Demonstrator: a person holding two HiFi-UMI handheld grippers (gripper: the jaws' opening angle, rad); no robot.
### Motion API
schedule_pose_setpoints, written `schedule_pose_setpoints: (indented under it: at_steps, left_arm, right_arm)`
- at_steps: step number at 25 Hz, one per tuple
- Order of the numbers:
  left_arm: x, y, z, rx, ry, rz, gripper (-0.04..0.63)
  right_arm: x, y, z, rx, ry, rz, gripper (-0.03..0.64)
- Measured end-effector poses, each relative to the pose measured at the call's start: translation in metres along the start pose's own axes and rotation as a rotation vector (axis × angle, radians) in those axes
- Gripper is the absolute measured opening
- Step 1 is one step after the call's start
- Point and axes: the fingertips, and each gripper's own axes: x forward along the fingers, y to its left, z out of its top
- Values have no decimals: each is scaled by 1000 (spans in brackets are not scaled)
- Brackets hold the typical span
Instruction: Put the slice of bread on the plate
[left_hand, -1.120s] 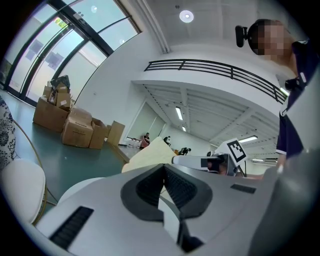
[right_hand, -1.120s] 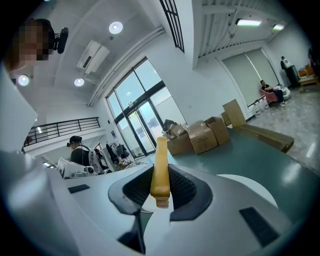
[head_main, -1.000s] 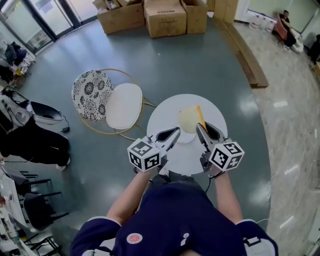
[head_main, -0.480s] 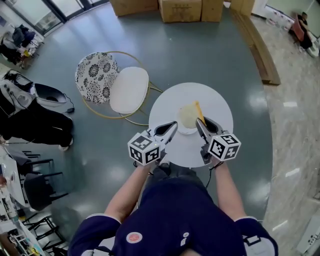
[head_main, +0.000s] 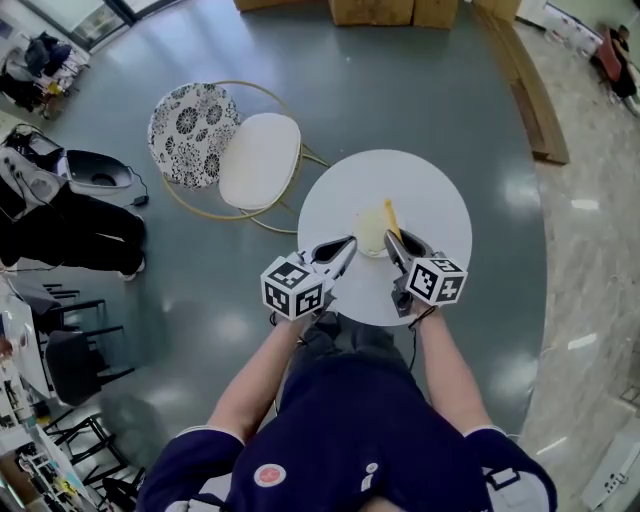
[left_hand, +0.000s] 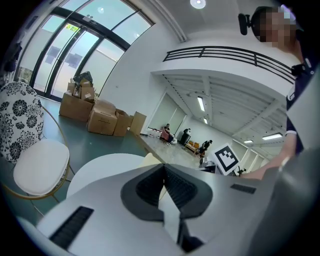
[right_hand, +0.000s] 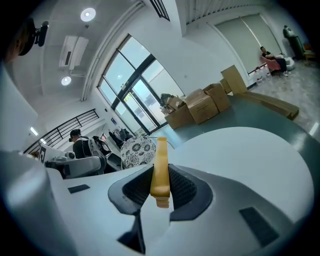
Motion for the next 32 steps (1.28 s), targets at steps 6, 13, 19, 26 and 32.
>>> schedule_pose_setpoints:
  at_steps: [6,13,19,26,32]
  left_arm:
    - [2,3,-11,-19,28,-1,6]
    - [1,14,-21,-35,48,6,6]
    - [8,14,-26,-37,71,-6,6]
    - [12,9,-29,-43,88,-20,6]
    - [12,7,-33,-46,99,-17,6]
  right_arm:
    - [17,-15,-18,53,33,-22,91]
    - [24,-34,-24,78,42,-65,91]
    - [21,-54,-27,43,63,-148,92]
    - [19,-73,-33,6,73,-220,94]
    - [18,-91,-42,21,98,-264,98]
